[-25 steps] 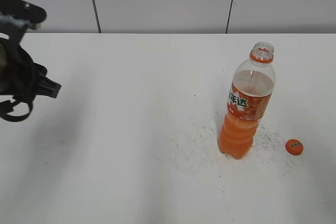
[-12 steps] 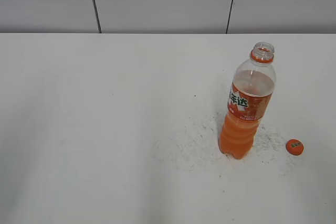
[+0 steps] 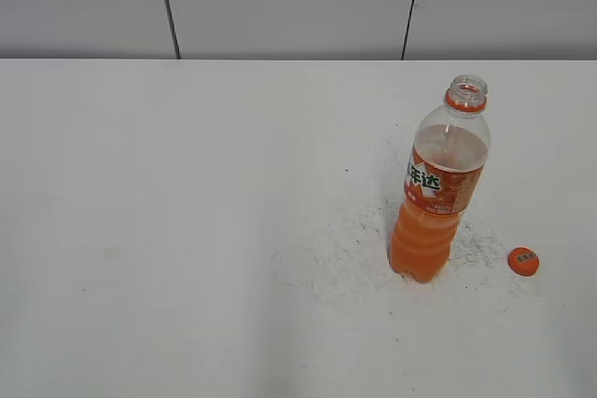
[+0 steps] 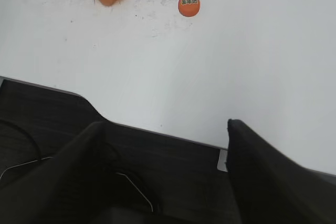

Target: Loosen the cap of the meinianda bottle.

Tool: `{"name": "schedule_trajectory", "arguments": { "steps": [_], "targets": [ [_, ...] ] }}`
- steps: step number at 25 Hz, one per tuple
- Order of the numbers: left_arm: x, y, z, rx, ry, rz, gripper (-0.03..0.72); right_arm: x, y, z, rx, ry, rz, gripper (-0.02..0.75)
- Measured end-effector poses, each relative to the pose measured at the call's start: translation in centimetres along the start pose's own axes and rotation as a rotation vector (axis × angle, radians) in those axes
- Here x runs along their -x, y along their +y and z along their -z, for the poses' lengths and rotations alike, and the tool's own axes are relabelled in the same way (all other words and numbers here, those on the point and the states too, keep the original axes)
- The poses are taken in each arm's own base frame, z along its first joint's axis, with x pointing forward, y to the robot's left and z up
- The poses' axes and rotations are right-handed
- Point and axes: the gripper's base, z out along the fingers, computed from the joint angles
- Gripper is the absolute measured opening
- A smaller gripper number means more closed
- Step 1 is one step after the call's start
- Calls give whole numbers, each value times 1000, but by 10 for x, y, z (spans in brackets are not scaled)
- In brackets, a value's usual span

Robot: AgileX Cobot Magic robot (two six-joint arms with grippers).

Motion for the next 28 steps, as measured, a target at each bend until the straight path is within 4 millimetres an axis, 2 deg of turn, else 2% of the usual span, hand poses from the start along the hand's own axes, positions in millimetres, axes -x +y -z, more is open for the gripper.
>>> {"name": "schedule_trajectory", "arguments": {
  "steps": [5, 10, 21, 28],
  "targets": [
    [-8, -1, 12, -51, -110, -14, 382, 1, -2, -8, -10, -44, 41, 526],
    [-9, -3, 6, -70, -147, -15, 381, 2, -2, -9, -13, -55, 51, 526],
    [-8, -3, 6, -73, -158, -14, 381, 2, -2, -9, -13, -57, 53, 526],
    [-12, -3, 11, 67, -193, 81, 381, -3, 1, -2, -10, -126, 56, 526]
  ]
}}
